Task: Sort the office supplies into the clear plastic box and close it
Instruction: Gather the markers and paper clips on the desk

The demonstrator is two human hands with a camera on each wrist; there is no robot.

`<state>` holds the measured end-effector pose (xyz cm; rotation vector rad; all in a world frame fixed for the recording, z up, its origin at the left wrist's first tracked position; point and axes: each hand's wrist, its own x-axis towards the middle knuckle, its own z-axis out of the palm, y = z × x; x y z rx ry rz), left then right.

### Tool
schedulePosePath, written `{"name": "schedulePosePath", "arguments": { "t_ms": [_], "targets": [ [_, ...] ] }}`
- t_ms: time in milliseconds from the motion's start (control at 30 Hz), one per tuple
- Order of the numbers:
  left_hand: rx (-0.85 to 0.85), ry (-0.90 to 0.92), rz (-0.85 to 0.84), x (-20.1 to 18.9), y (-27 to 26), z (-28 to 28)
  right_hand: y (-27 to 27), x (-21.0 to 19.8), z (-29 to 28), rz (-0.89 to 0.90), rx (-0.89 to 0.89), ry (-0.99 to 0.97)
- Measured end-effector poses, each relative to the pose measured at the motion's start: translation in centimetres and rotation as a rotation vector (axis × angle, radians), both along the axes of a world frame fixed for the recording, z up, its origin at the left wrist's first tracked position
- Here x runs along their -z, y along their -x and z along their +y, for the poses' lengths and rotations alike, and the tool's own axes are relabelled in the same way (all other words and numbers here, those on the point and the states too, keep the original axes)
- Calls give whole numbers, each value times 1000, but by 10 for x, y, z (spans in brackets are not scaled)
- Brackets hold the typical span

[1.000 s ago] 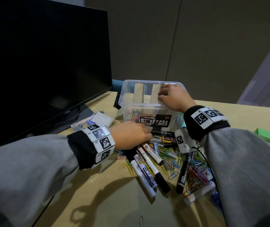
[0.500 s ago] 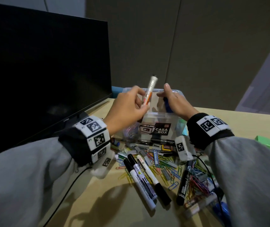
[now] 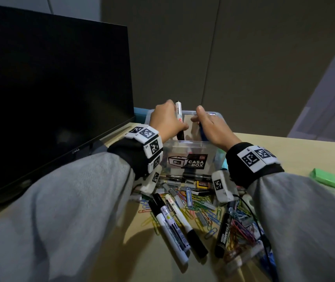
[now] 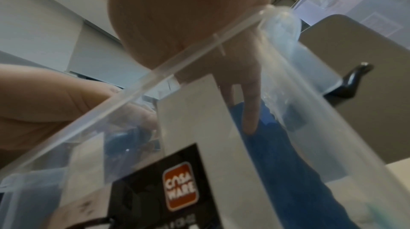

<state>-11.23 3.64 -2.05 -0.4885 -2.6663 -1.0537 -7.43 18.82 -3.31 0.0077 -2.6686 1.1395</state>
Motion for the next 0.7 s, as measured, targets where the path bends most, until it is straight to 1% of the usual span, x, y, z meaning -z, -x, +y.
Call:
{"name": "schedulePosePath", "arguments": {
  "t_ms": [100, 200, 267, 333, 367, 433, 533, 600, 633, 700],
  "targets": [
    [10, 14, 18, 1, 0, -3, -1, 0, -1, -4, 3, -12],
    [48, -31, 76, 2, -6, -8, -3, -1, -1, -5, 15, -30],
    [137, -34, 169, 2, -19, -14, -3, -1, -2, -4, 18, -33],
    [308, 16, 253, 2, -35, -23, -4, -1, -2, 5, 18, -32],
    [410, 75, 274, 2, -42, -27, -4, -2, -2, 11, 18, -34],
    [598, 263, 269, 6, -54, -37, -5, -3, -3, 12, 18, -43],
    [811, 573, 166, 15, -65, -49, -7, -5, -5, 4, 16, -58],
    [910, 747, 64, 25, -71, -53, -8, -5, -6, -2, 18, -71],
    [942, 806, 40, 29, -73, -54, -8, -5, -6, -4, 19, -75],
    [979, 869, 33, 38, -78, -55, -8, -5, -6, -6, 18, -83]
  ]
}}
